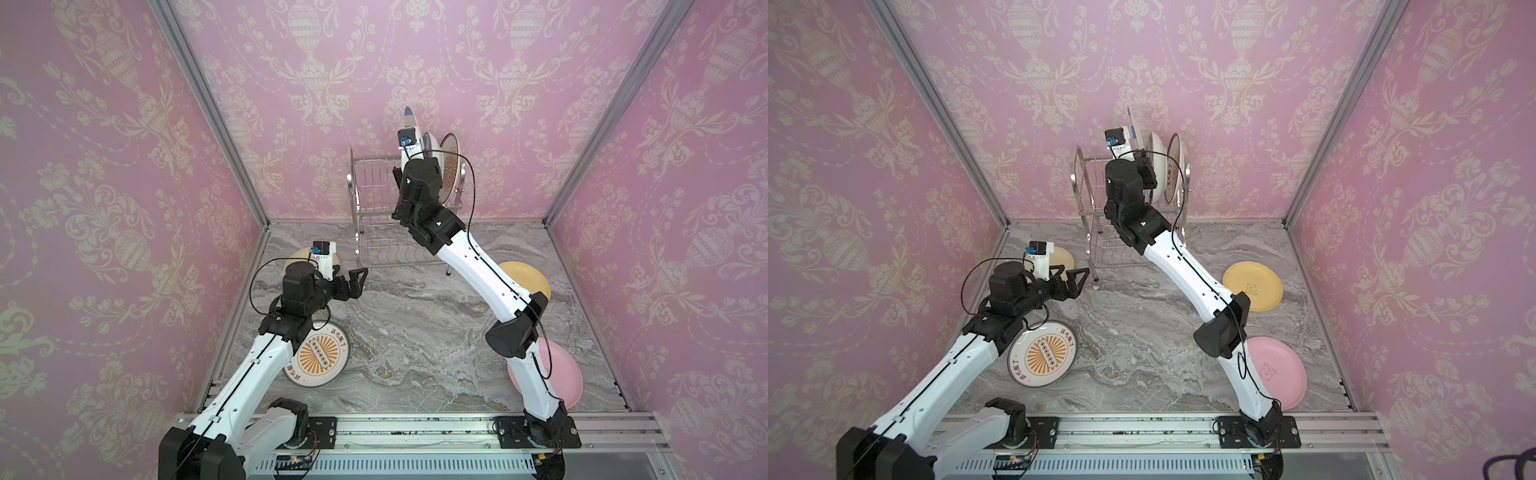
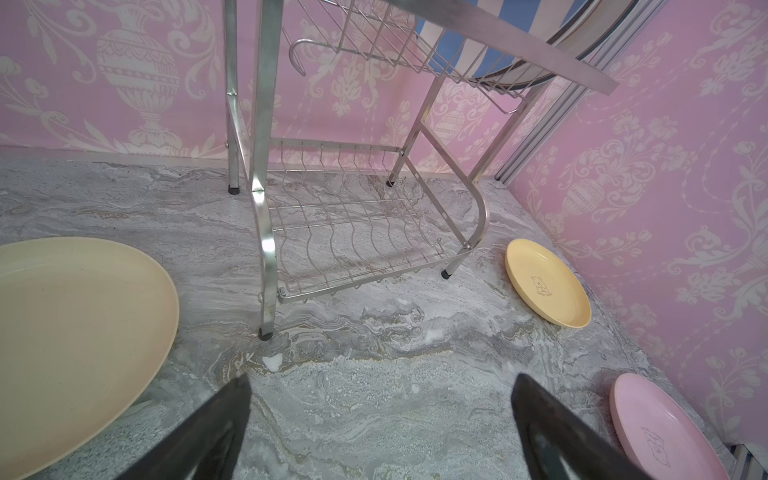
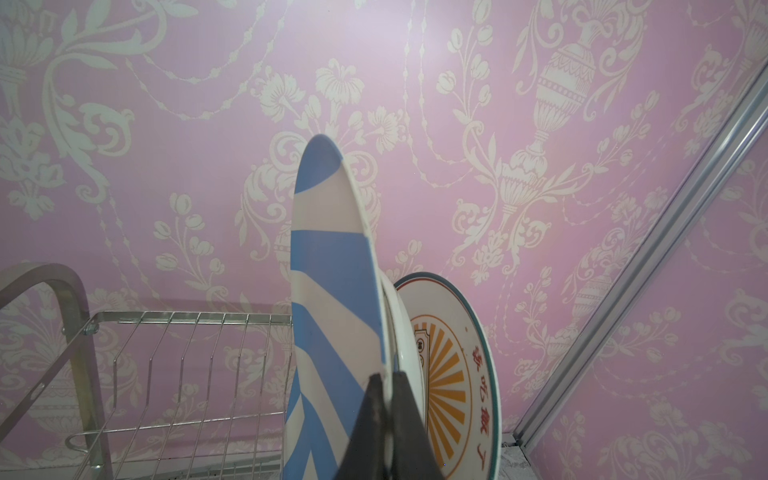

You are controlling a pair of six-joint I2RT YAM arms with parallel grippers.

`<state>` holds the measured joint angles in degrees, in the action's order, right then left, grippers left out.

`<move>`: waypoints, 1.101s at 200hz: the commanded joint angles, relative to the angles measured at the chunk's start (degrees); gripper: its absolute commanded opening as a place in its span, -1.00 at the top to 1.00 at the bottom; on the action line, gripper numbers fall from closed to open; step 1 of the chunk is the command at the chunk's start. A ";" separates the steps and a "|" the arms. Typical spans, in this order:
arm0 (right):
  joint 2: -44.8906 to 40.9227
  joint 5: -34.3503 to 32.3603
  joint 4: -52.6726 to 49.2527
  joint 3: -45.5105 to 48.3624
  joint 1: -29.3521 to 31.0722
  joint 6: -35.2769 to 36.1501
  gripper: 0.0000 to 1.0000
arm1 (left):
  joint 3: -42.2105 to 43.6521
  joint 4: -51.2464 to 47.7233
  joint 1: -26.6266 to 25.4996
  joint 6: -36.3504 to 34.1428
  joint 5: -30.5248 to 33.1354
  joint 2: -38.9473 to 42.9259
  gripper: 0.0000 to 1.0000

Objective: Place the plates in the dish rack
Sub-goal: 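Lower the striped plate into the rack slot beside the other striped plate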

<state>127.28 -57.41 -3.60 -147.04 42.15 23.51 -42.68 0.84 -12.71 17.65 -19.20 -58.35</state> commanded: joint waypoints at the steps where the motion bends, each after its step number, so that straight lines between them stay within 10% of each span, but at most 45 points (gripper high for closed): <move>1: 0.25 1.08 -0.28 -0.09 -0.57 -5.40 1.00 | 2.15 1.19 0.77 0.63 -1.66 -0.51 -0.99; 220: 3.76 1.84 -7.92 0.16 -1.02 -12.63 1.00 | 2.55 2.59 2.36 2.34 -3.56 -1.85 -0.99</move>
<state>130.17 -54.50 -12.86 -147.02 41.21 12.12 -40.71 2.76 -10.96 18.98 -21.08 -59.90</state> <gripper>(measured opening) 0.059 0.994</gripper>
